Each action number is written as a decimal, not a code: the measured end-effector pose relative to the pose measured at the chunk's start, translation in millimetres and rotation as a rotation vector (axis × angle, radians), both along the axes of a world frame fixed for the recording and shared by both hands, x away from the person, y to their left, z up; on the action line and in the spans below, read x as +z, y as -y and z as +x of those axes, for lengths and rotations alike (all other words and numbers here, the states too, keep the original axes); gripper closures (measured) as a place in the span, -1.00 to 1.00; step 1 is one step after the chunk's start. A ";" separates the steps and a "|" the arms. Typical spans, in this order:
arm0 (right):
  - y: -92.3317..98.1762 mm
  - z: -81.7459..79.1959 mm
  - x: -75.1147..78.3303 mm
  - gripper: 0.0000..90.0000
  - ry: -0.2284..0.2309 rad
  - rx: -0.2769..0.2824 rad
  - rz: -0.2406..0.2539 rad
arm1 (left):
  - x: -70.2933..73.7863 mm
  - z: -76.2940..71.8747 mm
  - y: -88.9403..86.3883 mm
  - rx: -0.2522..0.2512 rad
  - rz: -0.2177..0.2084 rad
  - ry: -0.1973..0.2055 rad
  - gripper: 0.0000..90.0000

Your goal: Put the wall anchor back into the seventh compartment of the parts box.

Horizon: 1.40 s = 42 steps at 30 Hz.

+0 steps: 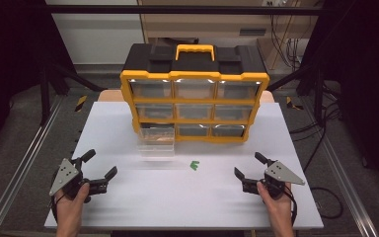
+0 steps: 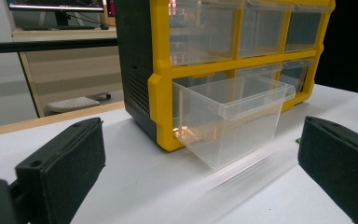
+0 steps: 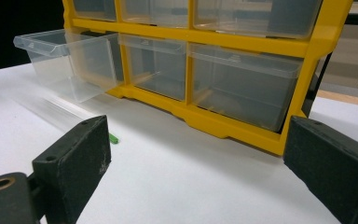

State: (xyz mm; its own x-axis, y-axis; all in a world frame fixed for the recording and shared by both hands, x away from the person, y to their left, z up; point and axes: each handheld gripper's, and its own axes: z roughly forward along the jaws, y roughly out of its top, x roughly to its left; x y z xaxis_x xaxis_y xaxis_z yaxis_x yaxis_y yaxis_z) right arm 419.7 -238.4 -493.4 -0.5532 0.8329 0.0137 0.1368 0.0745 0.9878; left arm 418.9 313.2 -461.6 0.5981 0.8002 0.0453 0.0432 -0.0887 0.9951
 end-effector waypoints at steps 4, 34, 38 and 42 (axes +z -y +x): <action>-2.4 -0.8 0.3 -0.85 -0.017 0.010 0.002 | 0.0 0.0 0.3 0.004 0.003 0.000 -0.99; -88.7 14.8 14.7 -0.88 -0.124 0.082 -0.170 | -4.6 2.6 4.2 -0.002 0.033 -0.023 -0.99; -100.1 23.0 19.8 -0.86 -0.132 0.072 -0.207 | -4.5 2.6 3.9 -0.001 0.035 -0.023 -0.99; -108.2 30.5 25.2 -0.83 -0.139 0.074 -0.234 | -4.5 2.6 3.0 0.001 0.031 -0.023 -0.99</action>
